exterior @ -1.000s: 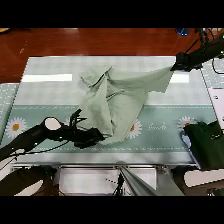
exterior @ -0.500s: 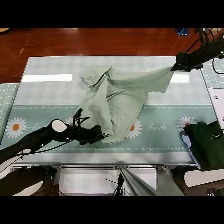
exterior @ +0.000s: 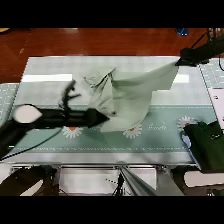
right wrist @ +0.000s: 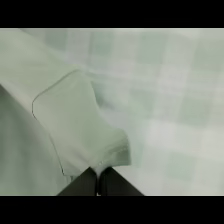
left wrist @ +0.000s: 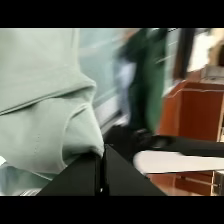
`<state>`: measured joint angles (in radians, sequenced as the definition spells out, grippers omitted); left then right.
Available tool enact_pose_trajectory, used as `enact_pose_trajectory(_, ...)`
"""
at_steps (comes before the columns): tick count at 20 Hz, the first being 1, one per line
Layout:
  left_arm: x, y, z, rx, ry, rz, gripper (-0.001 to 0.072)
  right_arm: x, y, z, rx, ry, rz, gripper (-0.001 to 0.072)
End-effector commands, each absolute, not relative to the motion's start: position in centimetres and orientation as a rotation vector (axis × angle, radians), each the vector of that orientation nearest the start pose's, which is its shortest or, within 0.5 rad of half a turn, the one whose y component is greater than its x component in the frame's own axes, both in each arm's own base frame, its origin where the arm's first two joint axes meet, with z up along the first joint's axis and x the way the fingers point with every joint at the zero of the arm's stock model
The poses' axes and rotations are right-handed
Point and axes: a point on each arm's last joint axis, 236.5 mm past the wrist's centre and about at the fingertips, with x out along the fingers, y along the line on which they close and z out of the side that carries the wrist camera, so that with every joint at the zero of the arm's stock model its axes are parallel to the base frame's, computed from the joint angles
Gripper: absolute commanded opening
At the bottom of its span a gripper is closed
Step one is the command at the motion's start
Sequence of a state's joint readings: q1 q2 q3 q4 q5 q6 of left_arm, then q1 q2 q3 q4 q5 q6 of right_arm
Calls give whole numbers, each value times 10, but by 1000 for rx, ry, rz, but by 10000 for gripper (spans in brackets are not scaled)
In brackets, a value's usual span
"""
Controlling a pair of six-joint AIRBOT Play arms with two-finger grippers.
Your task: Fold the shirts.
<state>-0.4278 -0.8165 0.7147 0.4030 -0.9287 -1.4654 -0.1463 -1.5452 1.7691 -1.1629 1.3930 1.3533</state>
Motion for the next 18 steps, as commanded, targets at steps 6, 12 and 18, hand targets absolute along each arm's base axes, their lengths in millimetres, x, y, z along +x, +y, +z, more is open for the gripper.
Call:
enact_pose_trajectory(6,181,-168,462,-659,82,-848,33,440,15,368,121,328,188,23)
enact_pose_trajectory(12,151,-149,522,-481,-130,-705,33,288,8,556,78,-282,82,22)
enact_pose_trajectory(18,141,-170,469,-472,135,-738,33,220,0,577,1,-360,0,21)
